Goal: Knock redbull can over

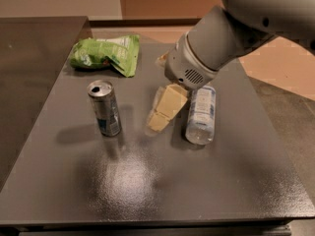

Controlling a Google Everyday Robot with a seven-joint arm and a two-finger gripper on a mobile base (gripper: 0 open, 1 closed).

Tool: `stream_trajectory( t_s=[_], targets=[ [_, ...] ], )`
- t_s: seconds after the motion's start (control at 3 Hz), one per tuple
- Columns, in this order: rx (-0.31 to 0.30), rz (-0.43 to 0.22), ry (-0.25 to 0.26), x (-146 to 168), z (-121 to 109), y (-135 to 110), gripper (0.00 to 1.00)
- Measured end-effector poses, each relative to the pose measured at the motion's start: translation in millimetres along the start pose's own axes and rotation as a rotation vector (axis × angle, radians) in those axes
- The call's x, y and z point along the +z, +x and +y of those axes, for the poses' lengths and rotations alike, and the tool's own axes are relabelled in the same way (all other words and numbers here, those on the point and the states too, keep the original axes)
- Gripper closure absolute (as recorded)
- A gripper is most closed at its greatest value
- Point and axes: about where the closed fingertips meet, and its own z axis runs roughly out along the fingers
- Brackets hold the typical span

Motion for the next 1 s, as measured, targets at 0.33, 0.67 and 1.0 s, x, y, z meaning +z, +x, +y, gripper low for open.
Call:
stream_trajectory(
  t_s=[0.33, 0.67, 1.0],
  targets=[
    [0.010, -0.096, -0.023, 28.7, 3.5, -23.2, 0.00],
    [0.020, -0.169, -0.056, 49.9, 5.4, -42.7, 0.00],
    [0.016, -0.231, -0.086, 63.8, 10.2, -61.3, 0.00]
  ],
)
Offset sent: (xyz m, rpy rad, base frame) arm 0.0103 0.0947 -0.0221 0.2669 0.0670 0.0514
